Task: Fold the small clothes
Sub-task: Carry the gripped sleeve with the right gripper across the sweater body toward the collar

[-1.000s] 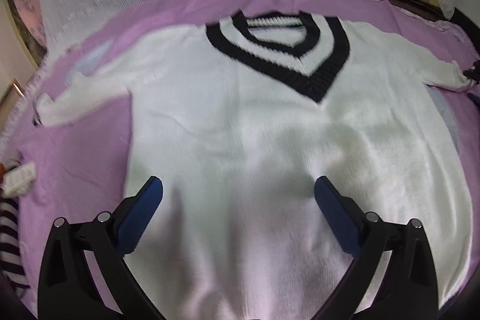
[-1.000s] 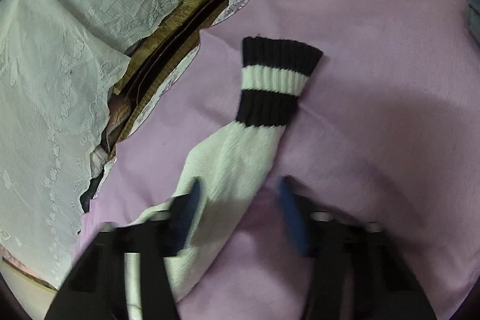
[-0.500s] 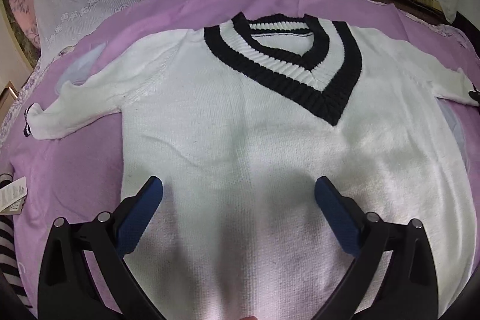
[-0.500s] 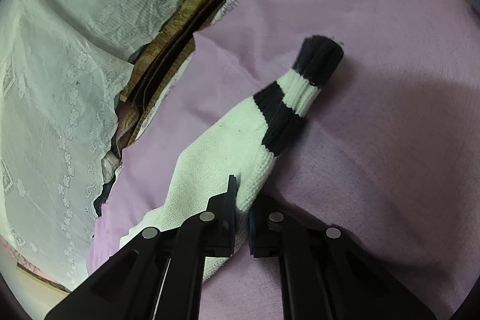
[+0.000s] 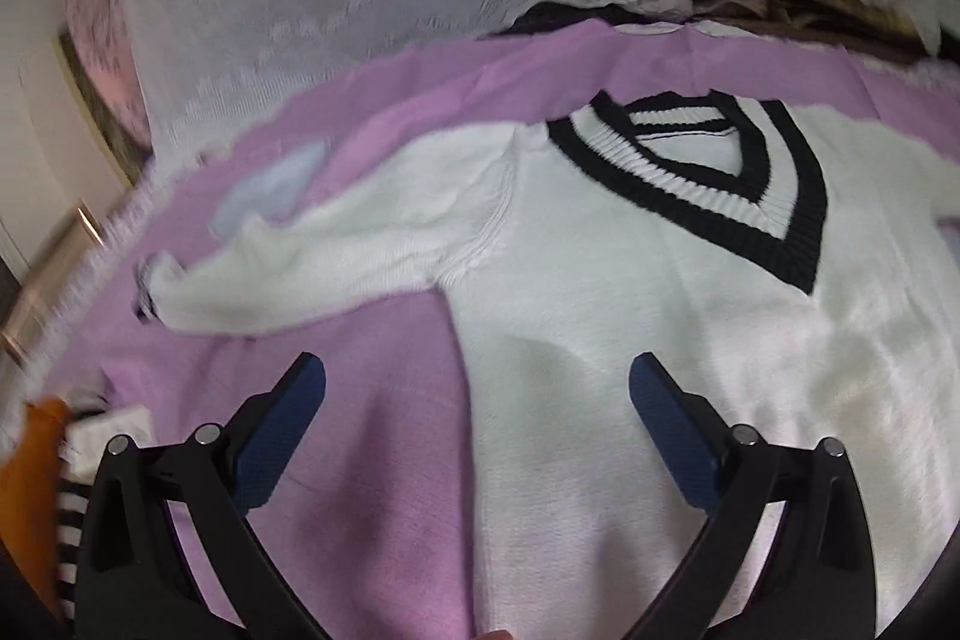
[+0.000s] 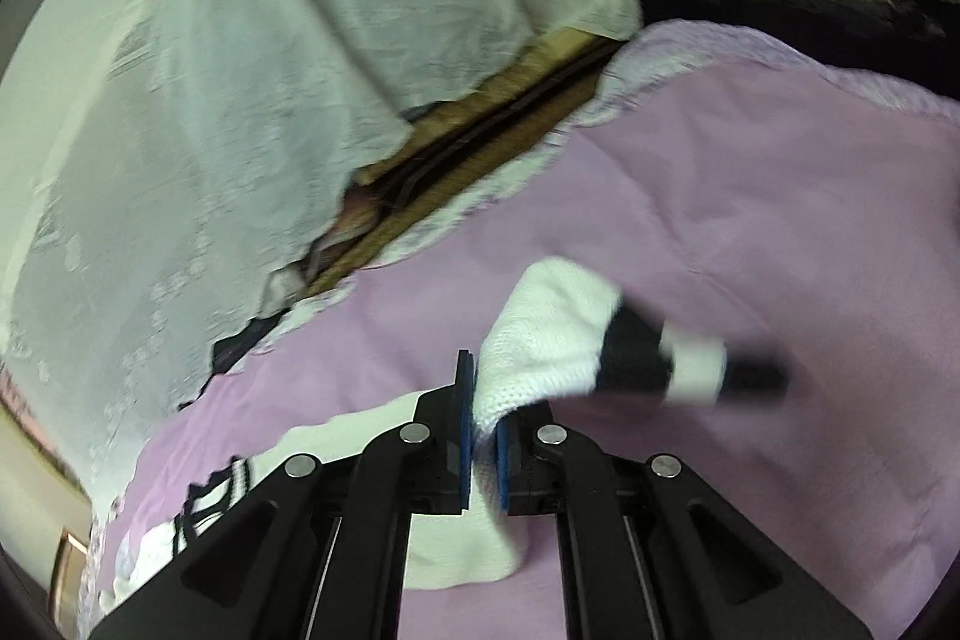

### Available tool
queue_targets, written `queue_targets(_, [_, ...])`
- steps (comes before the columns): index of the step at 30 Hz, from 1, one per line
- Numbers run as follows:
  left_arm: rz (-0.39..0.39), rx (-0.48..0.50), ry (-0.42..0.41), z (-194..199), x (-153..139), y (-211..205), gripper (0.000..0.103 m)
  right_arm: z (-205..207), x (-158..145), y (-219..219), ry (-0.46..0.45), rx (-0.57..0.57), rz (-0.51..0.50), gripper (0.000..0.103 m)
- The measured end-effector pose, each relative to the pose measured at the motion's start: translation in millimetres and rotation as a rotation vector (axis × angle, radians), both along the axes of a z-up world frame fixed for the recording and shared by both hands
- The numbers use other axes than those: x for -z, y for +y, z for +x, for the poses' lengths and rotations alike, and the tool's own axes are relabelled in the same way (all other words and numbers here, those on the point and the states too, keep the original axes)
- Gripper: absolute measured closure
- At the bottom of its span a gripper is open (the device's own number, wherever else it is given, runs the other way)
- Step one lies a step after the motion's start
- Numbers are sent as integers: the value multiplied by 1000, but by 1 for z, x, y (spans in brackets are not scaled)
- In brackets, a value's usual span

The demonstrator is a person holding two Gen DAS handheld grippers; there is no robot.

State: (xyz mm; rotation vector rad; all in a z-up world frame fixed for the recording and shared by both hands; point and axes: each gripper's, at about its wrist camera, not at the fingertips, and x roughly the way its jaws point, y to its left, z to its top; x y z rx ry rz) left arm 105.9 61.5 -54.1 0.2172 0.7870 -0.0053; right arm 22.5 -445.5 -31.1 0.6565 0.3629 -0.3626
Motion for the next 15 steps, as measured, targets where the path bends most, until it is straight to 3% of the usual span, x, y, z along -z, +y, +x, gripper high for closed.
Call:
queue_targets(4, [-87,-41,38,11,3,17,4,4,-14,24,-18,-54,-16,97])
queue_targets(10, [-13,-63,66,13,20,6,4,17,-27,48,-42,-118,12,97])
queue_targets(15, [-32,-73,83,14,23,9,4,30,-39,66,-50,-160,9,97])
